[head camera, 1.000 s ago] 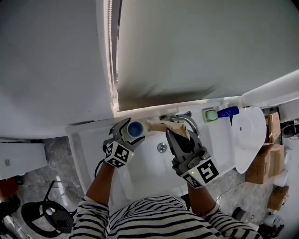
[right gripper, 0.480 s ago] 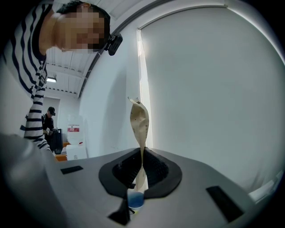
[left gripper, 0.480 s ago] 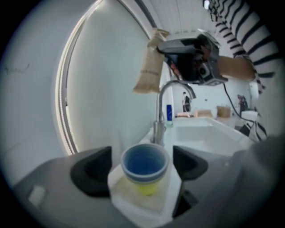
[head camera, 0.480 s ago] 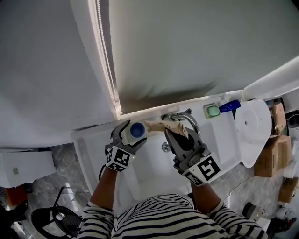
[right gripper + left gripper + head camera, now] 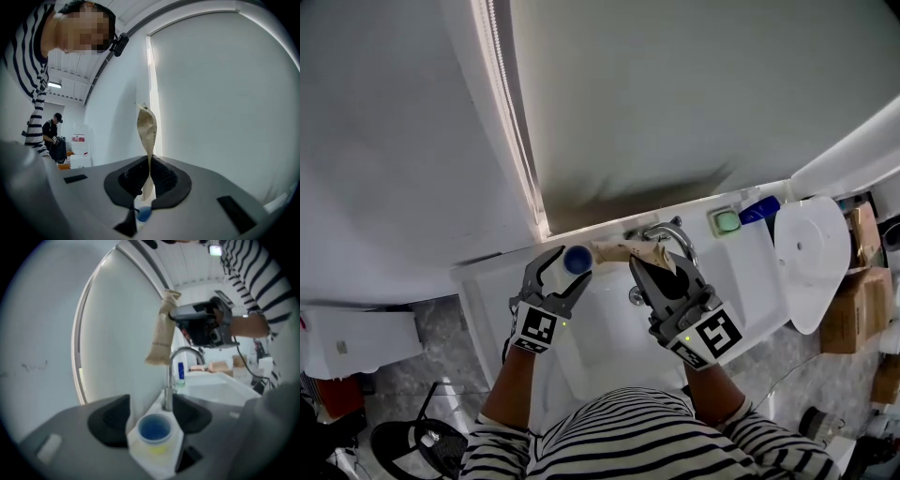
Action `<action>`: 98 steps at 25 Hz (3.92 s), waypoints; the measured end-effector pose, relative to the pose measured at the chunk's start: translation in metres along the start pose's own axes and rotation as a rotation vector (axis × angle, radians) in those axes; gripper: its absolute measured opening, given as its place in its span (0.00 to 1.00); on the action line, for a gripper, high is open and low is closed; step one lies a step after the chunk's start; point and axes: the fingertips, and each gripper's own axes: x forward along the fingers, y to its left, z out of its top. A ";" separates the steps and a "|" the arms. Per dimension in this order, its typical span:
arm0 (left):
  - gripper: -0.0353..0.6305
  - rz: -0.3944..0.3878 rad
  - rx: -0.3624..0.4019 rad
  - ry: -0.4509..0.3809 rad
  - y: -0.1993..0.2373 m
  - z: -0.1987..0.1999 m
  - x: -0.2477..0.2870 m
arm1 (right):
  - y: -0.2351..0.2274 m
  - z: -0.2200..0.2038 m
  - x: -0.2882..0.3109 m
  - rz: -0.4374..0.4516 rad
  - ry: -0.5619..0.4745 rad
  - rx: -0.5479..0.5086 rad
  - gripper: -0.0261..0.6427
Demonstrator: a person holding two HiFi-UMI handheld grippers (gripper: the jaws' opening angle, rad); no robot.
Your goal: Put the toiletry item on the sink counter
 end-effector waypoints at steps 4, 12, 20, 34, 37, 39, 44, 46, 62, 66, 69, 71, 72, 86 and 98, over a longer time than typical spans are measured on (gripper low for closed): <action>0.40 0.018 -0.003 -0.037 0.001 0.021 -0.013 | 0.005 0.007 -0.006 -0.002 -0.018 -0.002 0.06; 0.23 0.081 -0.015 -0.090 -0.002 0.047 -0.043 | 0.015 0.017 -0.018 -0.004 -0.045 -0.003 0.06; 0.06 0.126 -0.036 -0.126 -0.009 0.064 -0.069 | 0.025 0.029 -0.027 0.003 -0.077 -0.012 0.06; 0.06 0.154 -0.092 -0.231 -0.020 0.102 -0.100 | 0.028 0.036 -0.035 -0.001 -0.101 -0.012 0.06; 0.06 0.169 -0.134 -0.237 -0.017 0.103 -0.106 | 0.028 0.035 -0.033 0.002 -0.099 -0.010 0.06; 0.06 0.179 -0.161 -0.242 -0.015 0.103 -0.111 | 0.028 0.034 -0.030 0.006 -0.095 -0.010 0.06; 0.06 0.186 -0.169 -0.239 -0.014 0.100 -0.116 | 0.029 0.028 -0.022 0.016 -0.081 -0.013 0.06; 0.06 0.188 -0.177 -0.241 -0.012 0.099 -0.116 | 0.028 0.025 -0.018 0.020 -0.070 -0.015 0.06; 0.06 0.183 -0.211 -0.242 0.003 0.081 -0.102 | 0.017 -0.034 0.025 0.019 0.081 -0.026 0.06; 0.06 0.187 -0.225 -0.239 0.009 0.075 -0.098 | 0.013 -0.052 0.035 0.014 0.122 -0.027 0.06; 0.06 0.194 -0.233 -0.241 0.014 0.073 -0.096 | 0.010 -0.067 0.042 0.010 0.158 -0.034 0.06; 0.06 0.196 -0.234 -0.238 0.017 0.070 -0.095 | 0.009 -0.077 0.047 0.009 0.181 -0.039 0.06; 0.06 0.197 -0.235 -0.239 0.018 0.069 -0.095 | 0.008 -0.082 0.050 0.008 0.192 -0.038 0.06; 0.06 0.200 -0.256 -0.249 0.025 0.063 -0.089 | 0.005 -0.140 0.070 0.013 0.330 -0.029 0.06; 0.06 0.196 -0.255 -0.243 0.024 0.062 -0.087 | 0.002 -0.175 0.077 0.014 0.399 -0.002 0.06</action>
